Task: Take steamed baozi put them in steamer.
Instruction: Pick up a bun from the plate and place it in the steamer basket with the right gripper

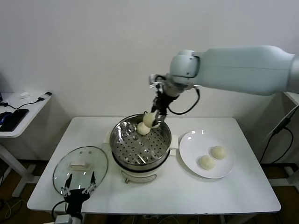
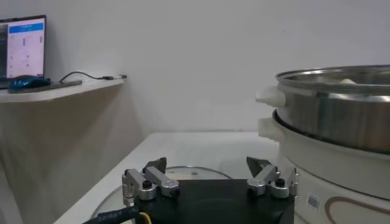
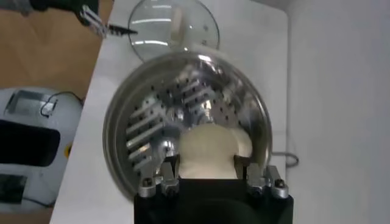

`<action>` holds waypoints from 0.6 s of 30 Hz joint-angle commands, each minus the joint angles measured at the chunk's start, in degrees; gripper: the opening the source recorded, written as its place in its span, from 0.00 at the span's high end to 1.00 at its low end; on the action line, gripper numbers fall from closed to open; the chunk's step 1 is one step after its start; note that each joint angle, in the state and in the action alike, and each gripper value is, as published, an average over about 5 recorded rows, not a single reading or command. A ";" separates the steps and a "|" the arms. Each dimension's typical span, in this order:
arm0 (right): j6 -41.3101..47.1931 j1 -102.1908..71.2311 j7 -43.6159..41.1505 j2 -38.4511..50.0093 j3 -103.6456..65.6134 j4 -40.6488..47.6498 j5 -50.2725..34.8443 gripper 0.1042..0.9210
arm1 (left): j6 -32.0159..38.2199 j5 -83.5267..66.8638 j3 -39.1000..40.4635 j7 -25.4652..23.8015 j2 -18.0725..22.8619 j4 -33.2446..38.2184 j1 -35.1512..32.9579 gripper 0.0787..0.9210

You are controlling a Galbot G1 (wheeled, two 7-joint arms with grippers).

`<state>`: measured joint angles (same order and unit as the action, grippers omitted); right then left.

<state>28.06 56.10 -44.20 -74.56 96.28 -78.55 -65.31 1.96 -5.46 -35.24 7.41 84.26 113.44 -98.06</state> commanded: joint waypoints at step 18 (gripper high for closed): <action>4.01 -20.98 4.23 -14.60 -2.65 18.36 4.80 0.39 | 0.34 -0.10 0.63 -0.23 -0.62 -0.92 0.13 0.12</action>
<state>31.37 40.44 -40.79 -86.48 94.23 -65.13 -62.11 2.26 -5.50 -34.65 7.22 83.68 112.57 -98.05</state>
